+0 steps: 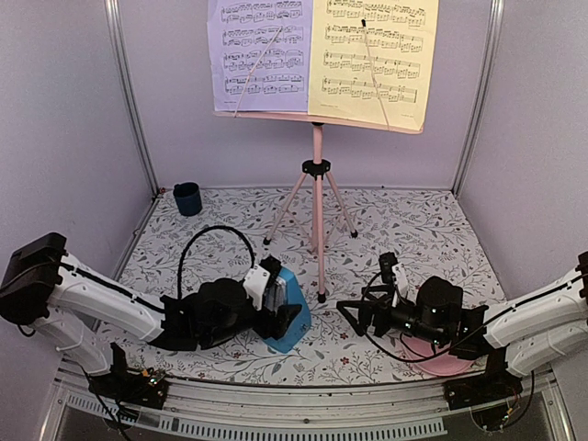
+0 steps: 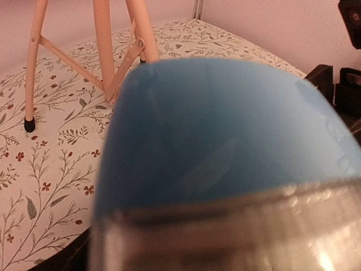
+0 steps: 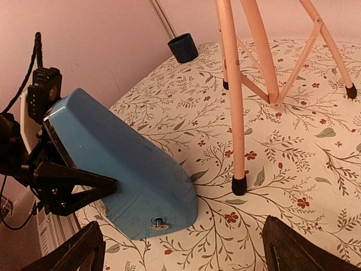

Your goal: Set up the instrument practice props

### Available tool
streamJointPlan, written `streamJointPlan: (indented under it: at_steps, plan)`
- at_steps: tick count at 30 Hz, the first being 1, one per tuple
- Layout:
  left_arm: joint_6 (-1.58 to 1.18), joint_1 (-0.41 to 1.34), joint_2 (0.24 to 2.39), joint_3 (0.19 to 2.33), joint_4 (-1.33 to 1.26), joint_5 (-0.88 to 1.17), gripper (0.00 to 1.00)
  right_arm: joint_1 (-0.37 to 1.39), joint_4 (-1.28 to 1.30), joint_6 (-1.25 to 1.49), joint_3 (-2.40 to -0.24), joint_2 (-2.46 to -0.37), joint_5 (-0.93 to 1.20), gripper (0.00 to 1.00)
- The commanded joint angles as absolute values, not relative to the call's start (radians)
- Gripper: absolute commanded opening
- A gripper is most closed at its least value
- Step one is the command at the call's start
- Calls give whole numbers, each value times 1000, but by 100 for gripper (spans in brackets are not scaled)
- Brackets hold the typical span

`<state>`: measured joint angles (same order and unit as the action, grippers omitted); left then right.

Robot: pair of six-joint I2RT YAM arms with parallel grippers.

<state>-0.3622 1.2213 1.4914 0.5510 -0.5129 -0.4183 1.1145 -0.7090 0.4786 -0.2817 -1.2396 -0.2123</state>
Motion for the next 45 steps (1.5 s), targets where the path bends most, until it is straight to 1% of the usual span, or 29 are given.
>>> streamJointPlan:
  at_steps: [1,3,8,12,15,20,23,26,33,38,45]
  plan:
    - [-333,1202,1535,575,-549,-418,78,1118,-708,432,-279,-1212,-217,99]
    - [-328,1201,1540,584,-541,-423,73,1118,-712,418,-281,-1211,-206,99]
    - [-297,1204,1495,620,-480,-455,54,1118,-713,377,-292,-1232,-190,99]
    - [-265,1209,1435,624,-442,-495,46,1118,-730,351,-306,-1263,-174,100]
    - [-233,1227,1390,645,-393,-564,41,1118,-755,326,-318,-1295,-167,97]
    - [-166,1292,1354,759,-243,-755,36,1126,-807,263,-373,-1399,-188,88]
    - [-122,1337,1373,866,-127,-873,34,1139,-889,205,-394,-1456,-216,83]
    - [-114,1359,1392,963,5,-945,33,1167,-988,133,-410,-1510,-244,78]
    - [-121,1392,1408,1147,220,-1042,30,1274,-1177,-132,-461,-1602,-425,67]
    - [-134,1407,1439,1269,352,-1068,30,1315,-1353,-342,-494,-1680,-512,62]
    - [-194,1436,1467,1402,493,-1070,30,1346,-1484,-584,-568,-1755,-611,55]
